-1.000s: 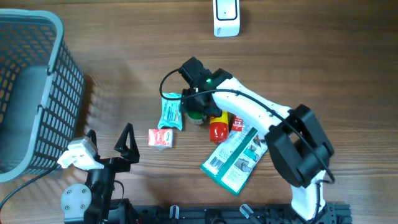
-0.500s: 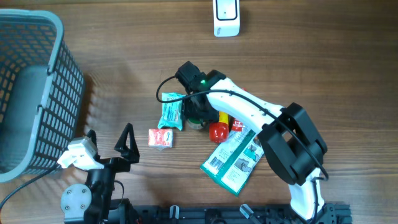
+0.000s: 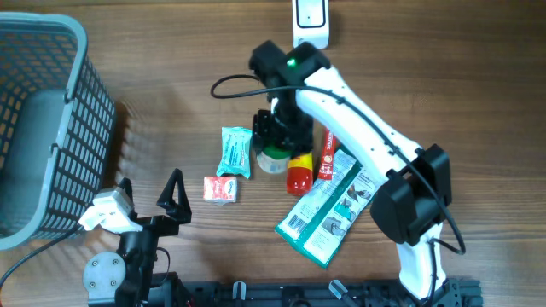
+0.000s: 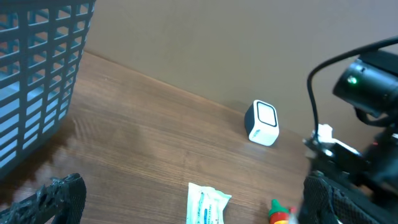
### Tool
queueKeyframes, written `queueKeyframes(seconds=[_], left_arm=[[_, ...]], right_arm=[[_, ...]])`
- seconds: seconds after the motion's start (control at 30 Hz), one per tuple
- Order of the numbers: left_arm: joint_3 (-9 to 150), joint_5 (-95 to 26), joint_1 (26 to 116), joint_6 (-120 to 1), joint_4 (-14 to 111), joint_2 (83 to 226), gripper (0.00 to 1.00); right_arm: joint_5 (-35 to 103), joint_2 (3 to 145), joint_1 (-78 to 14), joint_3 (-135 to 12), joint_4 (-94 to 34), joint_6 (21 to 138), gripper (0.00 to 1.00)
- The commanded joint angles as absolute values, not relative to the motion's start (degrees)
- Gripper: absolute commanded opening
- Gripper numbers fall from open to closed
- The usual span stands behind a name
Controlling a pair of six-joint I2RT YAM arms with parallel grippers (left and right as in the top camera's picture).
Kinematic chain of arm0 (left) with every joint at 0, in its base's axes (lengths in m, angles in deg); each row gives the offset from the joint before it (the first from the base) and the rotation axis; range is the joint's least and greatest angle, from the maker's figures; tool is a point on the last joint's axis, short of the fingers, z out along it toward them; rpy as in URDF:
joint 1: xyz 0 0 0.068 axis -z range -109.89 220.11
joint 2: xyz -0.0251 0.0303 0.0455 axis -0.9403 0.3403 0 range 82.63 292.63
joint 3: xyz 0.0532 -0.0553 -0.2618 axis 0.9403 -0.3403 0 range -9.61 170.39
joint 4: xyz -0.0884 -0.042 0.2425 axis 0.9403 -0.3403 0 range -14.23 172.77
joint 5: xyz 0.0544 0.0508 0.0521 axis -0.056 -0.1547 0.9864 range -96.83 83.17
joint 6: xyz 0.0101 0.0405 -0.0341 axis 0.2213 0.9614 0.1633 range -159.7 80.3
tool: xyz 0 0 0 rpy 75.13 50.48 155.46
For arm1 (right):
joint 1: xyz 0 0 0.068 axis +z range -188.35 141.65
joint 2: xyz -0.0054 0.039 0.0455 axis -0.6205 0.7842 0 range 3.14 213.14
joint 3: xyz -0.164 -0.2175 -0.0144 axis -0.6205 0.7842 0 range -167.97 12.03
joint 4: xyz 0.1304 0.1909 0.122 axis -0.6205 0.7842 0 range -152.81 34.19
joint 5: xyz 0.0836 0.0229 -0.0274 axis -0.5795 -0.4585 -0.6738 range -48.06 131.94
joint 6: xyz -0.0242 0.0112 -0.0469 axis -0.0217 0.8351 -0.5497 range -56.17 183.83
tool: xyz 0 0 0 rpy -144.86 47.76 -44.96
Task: Scan the item barcode
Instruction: 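Lift the jar and carry it to the white barcode scanner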
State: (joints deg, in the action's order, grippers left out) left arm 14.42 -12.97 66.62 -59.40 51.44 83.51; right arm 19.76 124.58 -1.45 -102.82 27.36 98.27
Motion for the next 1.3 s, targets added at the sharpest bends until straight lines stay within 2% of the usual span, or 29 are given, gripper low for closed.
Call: queueKeyframes(seconds=[0.0, 0.1, 0.37, 0.53, 0.77, 0.97, 1.17, 1.27], left_arm=[[14.4, -13.9, 66.8, -59.9, 51.6, 83.1, 1.0], [14.4, -13.9, 66.8, -59.9, 51.6, 83.1, 1.0], [14.4, -13.9, 66.8, -59.9, 51.6, 83.1, 1.0], [14.4, -13.9, 66.8, -59.9, 51.6, 83.1, 1.0], [14.4, -13.9, 66.8, -59.9, 51.5, 83.1, 1.0], [14.4, -13.9, 66.8, -59.9, 50.6, 83.1, 1.0], [14.4, -13.9, 66.8, -59.9, 43.1, 83.1, 1.0], [14.4, -13.9, 66.8, -59.9, 35.6, 83.1, 1.0]], right_arm=[[5.8, 123.0, -2.6, -103.3, 29.4, 87.6, 0.51], [0.7, 123.0, -2.7, -103.1, 29.4, 86.2, 0.52], [0.4, 117.3, -2.7, -99.6, 29.4, 84.8, 0.53], [4.1, 109.8, -2.7, -90.5, 29.4, 85.9, 0.55], [1.5, 100.4, -2.6, -73.0, 29.4, 86.3, 0.55], [3.8, 98.2, -2.6, -68.1, 29.4, 86.5, 0.56], [4.0, 98.2, -2.7, -68.2, 27.2, 85.6, 0.55], [1.8, 97.4, -3.1, -68.4, 29.5, 80.0, 0.52]])
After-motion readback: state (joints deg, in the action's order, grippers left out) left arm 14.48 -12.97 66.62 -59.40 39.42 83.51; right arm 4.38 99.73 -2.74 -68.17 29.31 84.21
